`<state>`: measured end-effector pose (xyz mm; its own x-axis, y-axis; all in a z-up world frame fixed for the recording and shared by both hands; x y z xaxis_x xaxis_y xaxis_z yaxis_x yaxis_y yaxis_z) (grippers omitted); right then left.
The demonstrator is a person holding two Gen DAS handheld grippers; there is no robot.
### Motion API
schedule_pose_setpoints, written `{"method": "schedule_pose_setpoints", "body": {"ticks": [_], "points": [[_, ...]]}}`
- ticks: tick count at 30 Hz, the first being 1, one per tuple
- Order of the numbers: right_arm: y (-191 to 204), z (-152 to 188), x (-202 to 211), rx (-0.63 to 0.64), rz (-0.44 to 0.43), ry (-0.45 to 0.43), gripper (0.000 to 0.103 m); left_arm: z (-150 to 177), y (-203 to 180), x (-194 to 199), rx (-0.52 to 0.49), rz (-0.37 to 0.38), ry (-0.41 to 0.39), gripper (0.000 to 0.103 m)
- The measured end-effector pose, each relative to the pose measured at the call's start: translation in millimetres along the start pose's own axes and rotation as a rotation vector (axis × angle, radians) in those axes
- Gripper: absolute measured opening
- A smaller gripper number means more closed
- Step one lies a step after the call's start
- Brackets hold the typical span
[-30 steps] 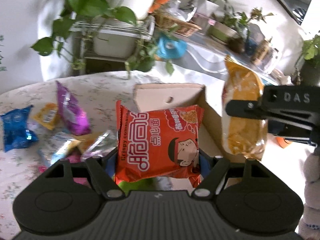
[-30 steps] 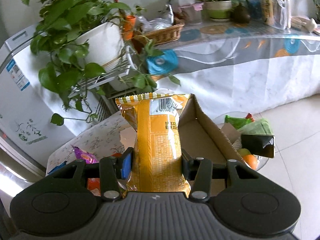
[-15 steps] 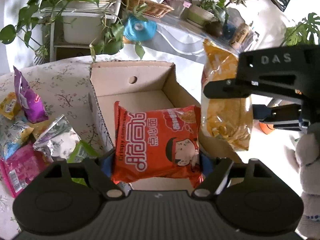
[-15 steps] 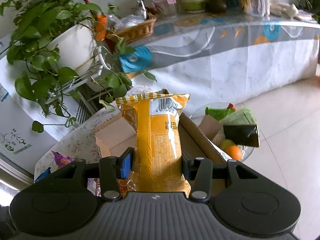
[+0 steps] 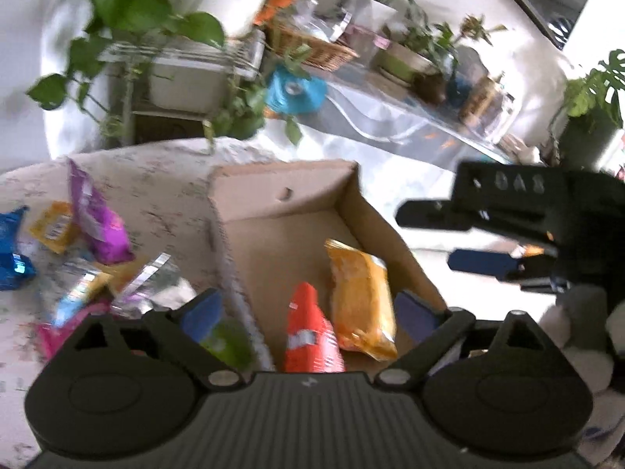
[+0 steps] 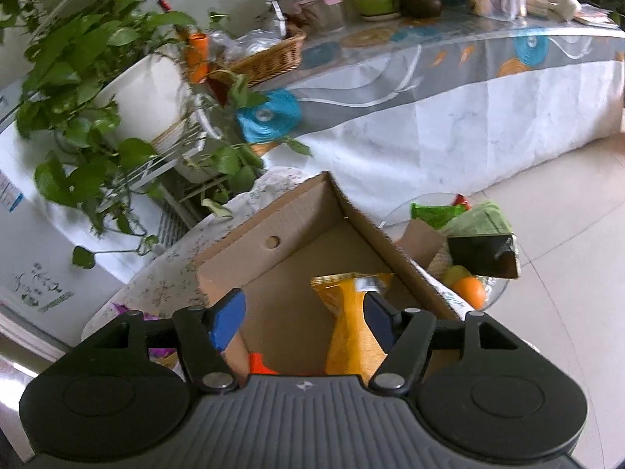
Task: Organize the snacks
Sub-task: 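Lower both held bags into the cardboard box and open both tools, then withdraw both tools from the box back over the snack pile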
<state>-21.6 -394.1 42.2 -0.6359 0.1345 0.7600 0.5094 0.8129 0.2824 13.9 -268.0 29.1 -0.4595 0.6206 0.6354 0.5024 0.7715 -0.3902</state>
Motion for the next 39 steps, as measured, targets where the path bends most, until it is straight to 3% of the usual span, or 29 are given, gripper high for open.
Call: {"method": "schedule_pose_setpoints", "body": {"ticks": [19,24,32,39], "points": [[73,24,1,0.193,-0.201,0.032,0.082,-26,120,87,0.150,-0.198,-0.091,0.099],[95,41,2,0.295,-0.277,0.059,0.083,-25,162,103,0.167,-0.298,-0.088,0.100],[120,86,-12,0.491,-0.301,0.121,0.083,-19,221,99,0.166,-0.404,-0.039,0.100],[128,119,-33,0.672,-0.240,0.135,0.083,-14,255,86,0.206,-0.400,-0.022,0.100]]}}
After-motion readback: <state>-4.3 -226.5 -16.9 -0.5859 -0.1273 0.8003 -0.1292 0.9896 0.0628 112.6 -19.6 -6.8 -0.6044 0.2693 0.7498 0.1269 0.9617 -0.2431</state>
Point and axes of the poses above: each gripper's, at about its wrist camera, not at the fingertips, and x roughly against the way its jaws point, y to its left, z to its underside, the point moved 10 cm from there along -x, roughly the way its jaws point, and after that the axes turned 5 degrees about z, right-handed, at the moved point
